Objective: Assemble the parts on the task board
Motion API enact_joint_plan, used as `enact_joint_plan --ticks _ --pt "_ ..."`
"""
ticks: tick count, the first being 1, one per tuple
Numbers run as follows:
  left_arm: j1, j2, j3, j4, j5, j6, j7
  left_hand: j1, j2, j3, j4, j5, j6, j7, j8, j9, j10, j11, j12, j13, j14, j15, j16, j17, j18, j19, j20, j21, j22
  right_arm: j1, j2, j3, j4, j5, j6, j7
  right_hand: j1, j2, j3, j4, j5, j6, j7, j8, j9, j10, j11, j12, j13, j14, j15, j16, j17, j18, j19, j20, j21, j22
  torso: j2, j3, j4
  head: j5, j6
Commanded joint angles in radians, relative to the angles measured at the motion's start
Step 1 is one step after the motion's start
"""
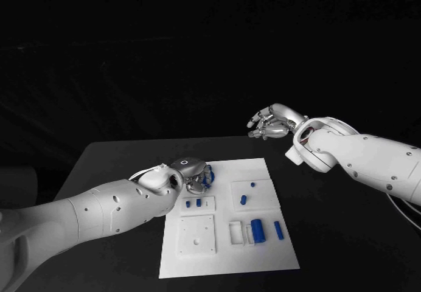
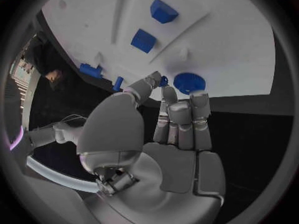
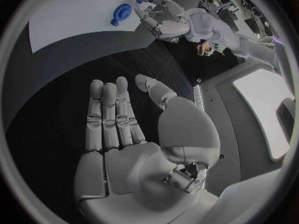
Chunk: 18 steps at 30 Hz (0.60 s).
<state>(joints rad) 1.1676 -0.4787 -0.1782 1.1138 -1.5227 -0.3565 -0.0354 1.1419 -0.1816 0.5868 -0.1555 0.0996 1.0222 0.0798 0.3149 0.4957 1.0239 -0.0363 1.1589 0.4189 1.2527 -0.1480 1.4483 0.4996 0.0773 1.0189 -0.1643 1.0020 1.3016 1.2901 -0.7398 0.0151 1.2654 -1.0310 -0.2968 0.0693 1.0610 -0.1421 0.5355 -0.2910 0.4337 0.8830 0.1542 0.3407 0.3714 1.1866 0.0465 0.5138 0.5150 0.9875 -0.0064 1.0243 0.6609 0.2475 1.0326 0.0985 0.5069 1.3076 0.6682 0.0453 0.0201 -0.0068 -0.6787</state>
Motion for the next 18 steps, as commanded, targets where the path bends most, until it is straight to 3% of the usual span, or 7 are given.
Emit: enact_joint_plan --ticks 1,6,10,18 --pt "0.0 -0.013 0.004 0.007 0.17 -0.06 0.09 -0.013 0.001 0.0 0.006 -0.001 -0.001 -0.001 -0.006 -0.002 0.003 0.002 -0.007 -0.002 0.007 0.003 -0.005 0.002 0.004 0.007 -0.072 0.005 0.0 -0.001 0.0 0.0 0.0 -0.007 0.002 0.007 -0.013 0.0 0.0 0.008 0.003 0.007 0.001 -0.005 -0.001 -0.008 -0.001 0.002 0.002 -0.002 -0.008 0.006 0.001 0.014 -0.002 -0.003 0.005 0.024 0.0 0.0002 0.0004 0.0 -0.001" --pt "-0.004 -0.038 0.017 0.009 0.34 -0.059 0.136 -0.016 0.003 -0.003 0.006 -0.002 -0.004 0.0 -0.008 -0.003 0.001 0.004 -0.009 -0.001 0.005 0.004 -0.007 0.003 0.004 0.005 -0.072 0.004 0.001 -0.001 -0.003 0.0 0.001 -0.006 0.002 0.007 -0.013 0.0 0.0 0.008 0.003 0.007 0.001 -0.005 -0.001 -0.008 -0.001 0.002 0.003 -0.002 -0.008 0.006 0.001 0.014 -0.002 -0.003 0.005 0.024 0.0 0.0006 0.0002 0.003 -0.001" --pt "-0.006 -0.061 0.018 0.004 0.486 -0.046 0.172 -0.02 0.007 -0.01 0.002 -0.007 -0.009 0.003 -0.013 -0.005 -0.007 0.007 -0.012 -0.001 -0.002 0.007 -0.01 0.005 0.003 -0.002 -0.07 0.002 0.002 -0.001 -0.005 0.0 0.002 -0.005 0.002 0.007 -0.014 0.0 0.0 0.008 0.003 0.008 0.001 -0.005 -0.001 -0.008 -0.001 0.002 0.003 -0.002 -0.008 0.006 0.001 0.014 -0.002 -0.003 0.005 0.024 0.0 0.0006 0.0005 0.004 -0.003" --pt "-0.016 -0.093 0.018 -0.004 0.669 -0.03 0.291 -0.023 0.017 -0.022 -0.01 -0.013 -0.008 0.004 -0.014 -0.005 -0.004 0.008 -0.018 -0.002 -0.011 0.009 -0.011 0.012 0.001 -0.014 -0.067 0.001 0.007 -0.001 -0.006 0.0 0.003 -0.009 0.002 0.007 -0.015 0.0 0.0 0.008 0.004 0.008 0.001 -0.005 -0.001 -0.009 -0.001 0.002 0.005 -0.002 -0.008 0.006 0.001 0.014 -0.002 -0.003 0.006 0.024 0.0 0.0002 0.0011 0.007 -0.005"
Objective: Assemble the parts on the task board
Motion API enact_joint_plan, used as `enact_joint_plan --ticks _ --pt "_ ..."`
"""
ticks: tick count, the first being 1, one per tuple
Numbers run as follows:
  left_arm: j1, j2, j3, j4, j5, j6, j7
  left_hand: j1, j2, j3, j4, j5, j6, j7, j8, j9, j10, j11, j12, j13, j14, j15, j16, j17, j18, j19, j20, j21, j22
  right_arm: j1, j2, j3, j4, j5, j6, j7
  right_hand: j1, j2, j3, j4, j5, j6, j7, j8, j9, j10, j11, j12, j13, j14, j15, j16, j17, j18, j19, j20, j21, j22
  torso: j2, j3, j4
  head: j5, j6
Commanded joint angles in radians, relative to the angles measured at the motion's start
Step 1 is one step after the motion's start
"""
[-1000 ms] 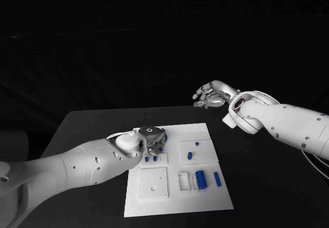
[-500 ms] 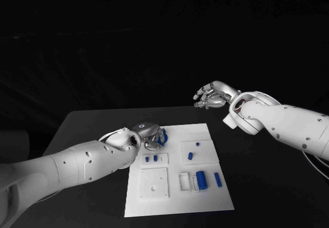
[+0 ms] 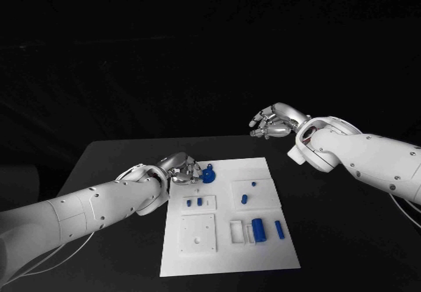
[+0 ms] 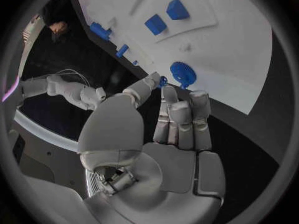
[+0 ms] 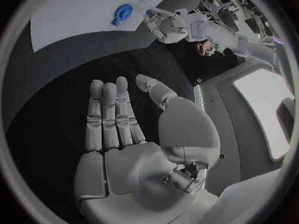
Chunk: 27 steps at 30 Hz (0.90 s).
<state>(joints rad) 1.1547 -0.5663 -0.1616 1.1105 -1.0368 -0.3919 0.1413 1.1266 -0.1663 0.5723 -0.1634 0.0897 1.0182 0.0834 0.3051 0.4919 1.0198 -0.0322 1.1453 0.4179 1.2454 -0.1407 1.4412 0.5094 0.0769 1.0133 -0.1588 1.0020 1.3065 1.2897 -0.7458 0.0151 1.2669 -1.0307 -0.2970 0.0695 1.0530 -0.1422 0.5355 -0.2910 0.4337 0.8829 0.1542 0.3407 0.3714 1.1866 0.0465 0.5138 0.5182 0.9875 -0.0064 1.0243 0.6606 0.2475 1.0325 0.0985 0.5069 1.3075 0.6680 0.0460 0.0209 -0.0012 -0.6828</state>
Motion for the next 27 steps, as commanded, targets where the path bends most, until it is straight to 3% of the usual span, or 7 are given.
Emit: enact_joint_plan --ticks 1,15,27 --pt "-0.004 -0.009 0.001 -0.002 0.201 0.009 0.127 -0.009 0.003 -0.009 -0.003 -0.003 -0.003 0.0 -0.005 -0.001 0.002 0.004 -0.004 -0.001 -0.004 0.002 -0.004 0.003 0.001 -0.009 -0.073 0.002 0.003 -0.001 0.0 0.0 0.001 -0.009 0.002 0.007 -0.007 0.0 0.0 0.008 0.004 0.008 0.001 -0.005 -0.001 -0.009 -0.001 0.002 0.002 -0.002 -0.008 0.006 0.002 0.014 -0.002 -0.003 0.006 0.024 0.0 -0.0007 0.0 0.002 -0.001" --pt "-0.028 -0.038 0.001 -0.013 0.341 0.042 0.227 -0.011 0.024 -0.023 -0.022 0.003 0.001 -0.002 -0.006 -0.002 0.02 0.001 -0.003 0.004 -0.006 -0.001 0.002 0.015 0.002 -0.01 -0.075 0.018 0.017 -0.001 -0.001 0.0 0.0 -0.008 0.003 0.007 -0.011 0.0 -0.001 0.009 0.005 0.008 0.001 -0.006 -0.001 -0.009 -0.001 0.001 0.004 -0.002 -0.007 0.006 0.002 0.014 -0.002 -0.003 0.007 0.024 0.0 -0.0002 -0.001 0.007 -0.007" --pt "-0.073 -0.023 0.001 -0.046 0.269 0.027 0.257 -0.008 0.033 -0.027 -0.038 0.009 0.001 -0.003 -0.008 -0.003 0.028 0.0 -0.001 0.01 -0.007 -0.002 0.006 0.024 0.004 -0.01 -0.077 0.033 0.023 -0.003 -0.003 0.0 0.001 -0.008 0.003 0.008 -0.015 0.0 0.0 0.011 0.009 0.008 0.0 -0.006 -0.001 -0.009 -0.001 0.0 0.008 -0.002 -0.007 0.006 0.003 0.014 -0.003 -0.003 0.008 0.023 0.001 -0.0002 -0.0021 0.004 -0.012"
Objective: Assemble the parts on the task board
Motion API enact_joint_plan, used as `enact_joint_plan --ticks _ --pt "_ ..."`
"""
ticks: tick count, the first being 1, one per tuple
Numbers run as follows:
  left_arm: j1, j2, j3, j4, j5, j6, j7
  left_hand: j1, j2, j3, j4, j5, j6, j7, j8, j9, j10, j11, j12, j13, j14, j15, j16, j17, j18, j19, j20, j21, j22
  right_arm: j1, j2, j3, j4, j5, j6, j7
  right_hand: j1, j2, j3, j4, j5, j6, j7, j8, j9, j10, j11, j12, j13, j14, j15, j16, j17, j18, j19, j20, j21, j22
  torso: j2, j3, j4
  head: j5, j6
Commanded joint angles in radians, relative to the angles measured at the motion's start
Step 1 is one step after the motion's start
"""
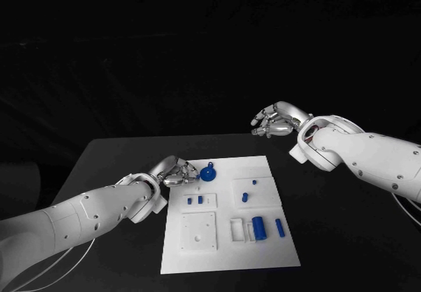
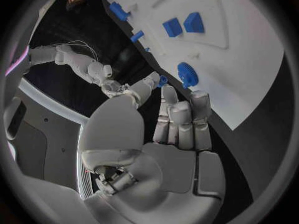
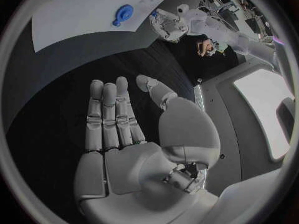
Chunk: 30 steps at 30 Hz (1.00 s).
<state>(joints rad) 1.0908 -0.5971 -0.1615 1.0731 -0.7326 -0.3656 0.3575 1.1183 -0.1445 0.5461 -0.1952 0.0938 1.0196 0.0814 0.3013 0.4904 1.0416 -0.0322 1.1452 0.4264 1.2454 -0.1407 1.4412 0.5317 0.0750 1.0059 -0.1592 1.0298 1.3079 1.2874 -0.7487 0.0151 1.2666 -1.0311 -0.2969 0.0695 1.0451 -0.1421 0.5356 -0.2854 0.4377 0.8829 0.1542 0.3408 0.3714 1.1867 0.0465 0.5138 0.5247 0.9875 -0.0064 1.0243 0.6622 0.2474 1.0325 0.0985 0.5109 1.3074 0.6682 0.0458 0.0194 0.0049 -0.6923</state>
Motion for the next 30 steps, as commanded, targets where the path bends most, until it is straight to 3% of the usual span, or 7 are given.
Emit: enact_joint_plan --ticks 1,6,9,15,30 --pt "-0.012 0.01 0.001 -0.012 -0.042 -0.003 0.041 0.0 0.011 -0.002 -0.008 0.004 -0.001 0.0 -0.005 -0.002 0.008 0.0 0.0 0.002 -0.006 -0.002 0.007 0.003 0.006 -0.001 -0.077 0.008 0.022 -0.001 -0.001 0.0 0.001 -0.007 0.003 0.008 -0.007 0.0 0.0 0.005 0.005 0.008 0.0 -0.006 -0.001 -0.009 -0.001 0.0 0.002 -0.002 -0.008 0.006 0.001 0.014 -0.003 -0.003 0.004 0.024 0.001 -0.0001 -0.0007 -0.002 -0.003" --pt "-0.027 0.019 0.001 -0.026 -0.075 -0.014 0.038 0.002 0.012 -0.007 -0.023 -0.006 0.003 -0.003 -0.007 -0.002 0.022 -0.002 0.005 0.011 0.003 -0.004 0.022 0.016 0.015 0.021 -0.083 0.042 0.024 -0.003 -0.003 0.0 0.001 -0.007 0.003 0.008 -0.008 0.0 0.0 0.005 0.006 0.008 0.0 -0.006 -0.001 -0.009 -0.001 0.0 0.003 -0.002 -0.008 0.006 0.001 0.014 -0.003 -0.003 0.004 0.024 0.001 -0.0004 -0.001 -0.005 -0.004" --pt "-0.028 0.02 0.001 -0.03 -0.091 -0.018 0.034 0.004 0.011 -0.01 -0.03 -0.028 0.005 -0.005 -0.008 -0.003 0.034 -0.004 0.011 0.018 0.012 -0.007 0.036 0.027 0.024 0.039 -0.087 0.069 0.024 -0.003 -0.003 0.0 0.001 -0.007 0.003 0.008 -0.008 0.0 0.0 0.005 0.007 0.008 0.001 -0.006 -0.001 -0.009 -0.001 0.0 0.004 -0.002 -0.008 0.006 0.001 0.014 -0.003 -0.003 0.004 0.024 0.0 -0.0004 -0.0009 -0.006 -0.004" --pt "-0.029 0.02 0.001 -0.029 -0.198 -0.033 0.026 0.007 0.011 -0.01 -0.044 -0.029 0.012 -0.01 -0.011 -0.004 0.071 -0.01 0.038 0.047 0.029 -0.012 0.074 0.063 0.044 0.067 -0.091 0.116 0.022 -0.005 -0.004 0.0 0.001 -0.007 0.004 0.008 -0.01 0.0 0.0 0.006 0.009 0.008 0.001 -0.007 -0.001 -0.009 -0.001 0.0 0.005 -0.002 -0.008 0.006 0.001 0.014 -0.003 -0.003 0.005 0.024 0.0 0.0001 0.0002 -0.009 -0.005" --pt "-0.029 0.026 0.001 -0.019 -0.327 -0.096 -0.033 0.022 0.015 0.003 -0.057 -0.025 0.013 -0.009 -0.013 -0.004 0.079 -0.009 0.036 0.055 0.03 -0.011 0.078 0.077 0.052 0.069 -0.09 0.129 0.02 -0.007 -0.006 0.0 0.001 -0.003 0.004 0.009 -0.012 0.0 0.0 0.006 0.01 0.008 0.001 -0.007 -0.001 -0.009 -0.001 -0.001 0.007 -0.002 -0.008 0.006 0.002 0.014 -0.003 -0.003 0.005 0.023 0.0 0.0004 -0.0006 -0.009 -0.006"
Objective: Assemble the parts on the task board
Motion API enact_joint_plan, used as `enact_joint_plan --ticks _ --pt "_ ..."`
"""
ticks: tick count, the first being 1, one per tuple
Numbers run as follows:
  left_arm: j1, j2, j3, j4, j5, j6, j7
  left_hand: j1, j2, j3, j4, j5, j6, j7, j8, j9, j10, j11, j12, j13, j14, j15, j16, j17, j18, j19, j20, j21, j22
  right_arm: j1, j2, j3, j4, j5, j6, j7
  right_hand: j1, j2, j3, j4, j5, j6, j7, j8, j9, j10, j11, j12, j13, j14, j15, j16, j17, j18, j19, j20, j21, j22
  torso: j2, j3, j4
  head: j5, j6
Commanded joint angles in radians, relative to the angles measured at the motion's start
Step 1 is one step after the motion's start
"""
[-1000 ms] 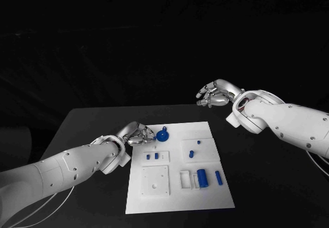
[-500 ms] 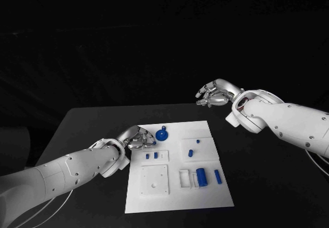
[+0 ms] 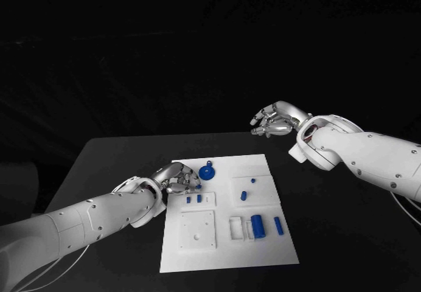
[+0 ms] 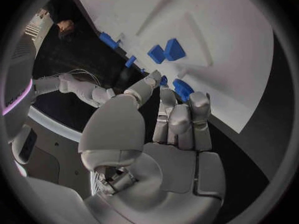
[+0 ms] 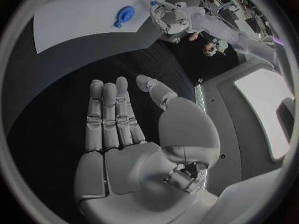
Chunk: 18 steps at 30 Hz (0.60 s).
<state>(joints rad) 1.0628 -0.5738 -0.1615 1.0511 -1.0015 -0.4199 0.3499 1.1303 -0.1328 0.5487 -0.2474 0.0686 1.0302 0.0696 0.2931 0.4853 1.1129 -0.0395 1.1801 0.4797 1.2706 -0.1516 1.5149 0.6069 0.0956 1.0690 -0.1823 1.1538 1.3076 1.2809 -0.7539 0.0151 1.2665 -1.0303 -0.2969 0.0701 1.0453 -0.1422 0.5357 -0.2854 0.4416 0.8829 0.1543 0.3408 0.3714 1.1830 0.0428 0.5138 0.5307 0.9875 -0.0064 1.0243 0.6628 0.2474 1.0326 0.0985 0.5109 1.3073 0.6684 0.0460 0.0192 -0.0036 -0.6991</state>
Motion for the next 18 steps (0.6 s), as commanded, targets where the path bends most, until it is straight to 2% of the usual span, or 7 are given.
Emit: enact_joint_plan --ticks 1,12,18 --pt "-0.001 0.003 0.001 0.003 -0.058 -0.046 -0.027 0.01 0.003 0.001 -0.005 0.0 0.002 0.003 -0.005 0.001 0.008 -0.002 0.001 0.002 0.004 0.0 0.005 0.002 0.032 0.006 -0.067 0.005 0.02 -0.001 -0.001 0.0 0.001 -0.004 0.004 0.008 -0.012 0.0 0.0 0.006 0.007 0.008 0.001 -0.007 -0.001 -0.006 0.002 -0.001 0.001 -0.002 -0.008 0.006 0.001 0.014 -0.003 -0.003 0.005 0.024 0.0 0.0002 -0.0004 -0.001 0.001" --pt "-0.001 0.003 0.001 0.007 -0.06 -0.07 -0.047 0.01 0.003 0.002 -0.006 -0.001 0.003 0.003 -0.005 0.001 0.009 -0.002 0.0 0.003 0.005 0.0 0.005 0.004 0.033 0.006 -0.067 0.008 0.02 -0.001 -0.001 0.0 0.001 -0.003 0.004 0.009 -0.013 -0.001 0.001 0.007 0.007 0.008 0.001 -0.007 -0.001 -0.005 0.002 -0.001 0.003 -0.002 -0.008 0.006 0.001 0.014 -0.003 -0.003 0.006 0.024 0.0 0.0 -0.0002 -0.003 0.001" --pt "-0.001 0.0 0.001 0.016 -0.123 -0.068 -0.085 0.01 0.003 0.004 -0.007 -0.002 0.005 0.003 -0.005 0.001 0.011 -0.002 0.0 0.005 0.005 0.0 0.006 0.007 0.034 0.007 -0.066 0.01 0.02 -0.001 -0.003 0.0 0.002 -0.003 0.004 0.008 -0.014 -0.001 0.001 0.007 0.007 0.008 0.001 -0.007 -0.001 -0.005 0.002 -0.002 0.003 -0.002 -0.008 0.006 0.001 0.014 -0.003 -0.003 0.006 0.024 0.0 0.0001 0.0003 -0.004 0.002"
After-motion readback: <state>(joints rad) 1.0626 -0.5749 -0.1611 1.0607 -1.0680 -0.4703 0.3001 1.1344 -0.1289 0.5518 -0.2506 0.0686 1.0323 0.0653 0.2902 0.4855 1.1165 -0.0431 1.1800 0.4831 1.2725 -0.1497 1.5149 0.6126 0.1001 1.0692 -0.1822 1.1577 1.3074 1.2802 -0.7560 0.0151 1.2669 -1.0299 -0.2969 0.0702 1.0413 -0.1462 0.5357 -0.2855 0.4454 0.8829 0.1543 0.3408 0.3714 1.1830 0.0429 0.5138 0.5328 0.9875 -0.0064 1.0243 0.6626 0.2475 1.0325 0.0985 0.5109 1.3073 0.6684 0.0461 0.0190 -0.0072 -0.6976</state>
